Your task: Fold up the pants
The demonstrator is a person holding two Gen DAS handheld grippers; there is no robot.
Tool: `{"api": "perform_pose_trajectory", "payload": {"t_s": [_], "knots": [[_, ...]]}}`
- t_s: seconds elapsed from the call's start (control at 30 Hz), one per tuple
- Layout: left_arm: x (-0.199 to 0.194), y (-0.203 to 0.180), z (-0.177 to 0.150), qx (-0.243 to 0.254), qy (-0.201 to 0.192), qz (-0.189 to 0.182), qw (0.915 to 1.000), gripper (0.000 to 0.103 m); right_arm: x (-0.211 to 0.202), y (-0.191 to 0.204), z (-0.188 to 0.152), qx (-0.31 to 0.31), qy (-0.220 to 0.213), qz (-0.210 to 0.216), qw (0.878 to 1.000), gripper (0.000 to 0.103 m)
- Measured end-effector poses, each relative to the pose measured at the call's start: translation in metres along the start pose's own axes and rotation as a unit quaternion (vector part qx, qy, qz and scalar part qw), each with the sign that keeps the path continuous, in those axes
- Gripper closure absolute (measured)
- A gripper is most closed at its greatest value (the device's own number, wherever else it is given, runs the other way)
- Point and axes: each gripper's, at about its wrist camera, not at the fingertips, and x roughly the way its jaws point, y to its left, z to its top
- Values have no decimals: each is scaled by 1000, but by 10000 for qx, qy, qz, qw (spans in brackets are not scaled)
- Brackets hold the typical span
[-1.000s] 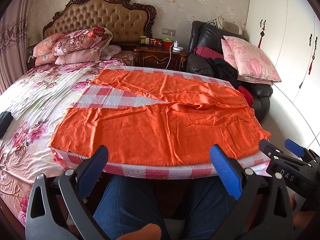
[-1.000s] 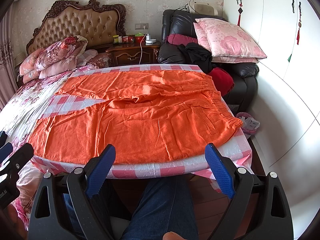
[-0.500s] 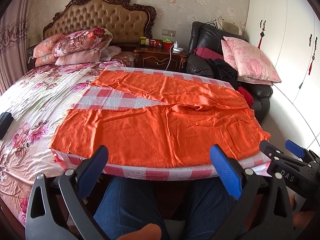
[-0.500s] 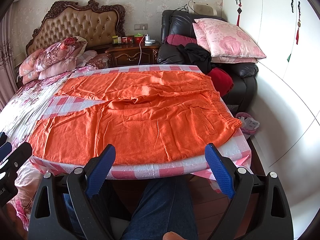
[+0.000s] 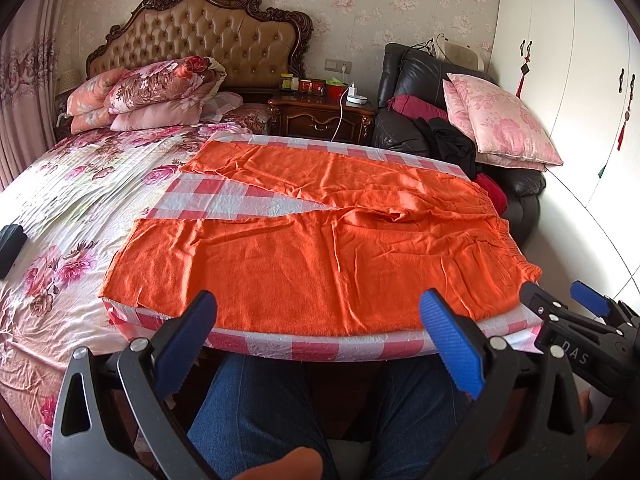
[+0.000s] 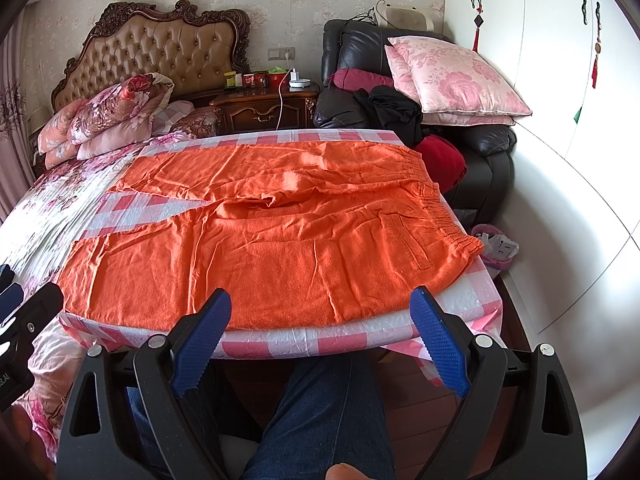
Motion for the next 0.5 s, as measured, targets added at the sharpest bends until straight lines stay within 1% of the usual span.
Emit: {"api": "perform_pose_trajectory", "payload": {"t_s": [0.5], "knots": [[-1,1,0,-3,-19,11,10000,2,3,-2,-1,29,35,40,10000,15]]}}
